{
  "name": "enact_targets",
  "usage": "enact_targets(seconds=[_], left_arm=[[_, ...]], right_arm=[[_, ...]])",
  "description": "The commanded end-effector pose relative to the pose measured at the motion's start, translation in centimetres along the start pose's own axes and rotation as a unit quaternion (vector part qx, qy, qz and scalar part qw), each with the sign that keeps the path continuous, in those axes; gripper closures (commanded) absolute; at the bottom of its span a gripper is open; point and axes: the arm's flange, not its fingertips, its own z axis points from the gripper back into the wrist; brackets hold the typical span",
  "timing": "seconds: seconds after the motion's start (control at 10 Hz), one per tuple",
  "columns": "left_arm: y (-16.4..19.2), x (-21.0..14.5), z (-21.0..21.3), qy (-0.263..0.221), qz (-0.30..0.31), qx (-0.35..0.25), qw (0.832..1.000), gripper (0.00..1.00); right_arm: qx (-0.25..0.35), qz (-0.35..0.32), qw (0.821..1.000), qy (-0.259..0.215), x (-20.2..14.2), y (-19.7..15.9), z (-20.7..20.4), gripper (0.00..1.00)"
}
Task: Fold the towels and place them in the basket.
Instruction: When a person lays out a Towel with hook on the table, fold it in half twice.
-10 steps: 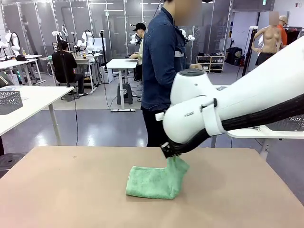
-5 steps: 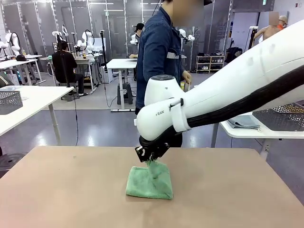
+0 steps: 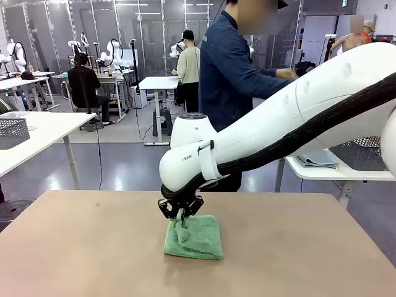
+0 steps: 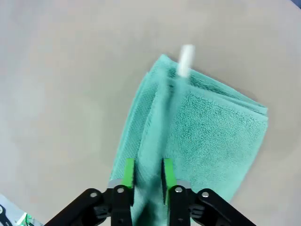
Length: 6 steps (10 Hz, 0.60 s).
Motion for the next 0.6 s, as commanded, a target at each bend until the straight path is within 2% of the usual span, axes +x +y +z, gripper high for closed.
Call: enact_targets(seconds=[0.0, 0.1, 0.3, 0.4, 0.5], left_arm=[[0.1, 0.0, 0.1, -0.004, -0.004, 0.001, 1.0, 0.0], [0.1, 0.0, 0.1, -0.004, -0.004, 0.001, 1.0, 0.0], [0.1, 0.0, 0.1, -0.004, -0.004, 0.001, 1.0, 0.0], [0.1, 0.0, 0.1, -0.004, -0.004, 0.001, 1.0, 0.0], [0.1, 0.0, 0.1, -0.004, -0.004, 0.001, 1.0, 0.0]], right_arm=[[0.004, -0.022, 1.0, -0.017, 0.2, 0.4, 0.3, 0.08], [0.007, -0.023, 0.999, -0.02, 0.0, 0.5, 0.4, 0.0], [0.013, -0.026, 0.999, -0.024, -0.3, 0.3, 0.5, 0.0], [0.015, -0.025, 0.999, -0.027, -0.6, 0.0, 0.6, 0.07], [0.021, -0.023, 0.999, -0.029, -0.8, -0.5, 0.6, 0.0]])
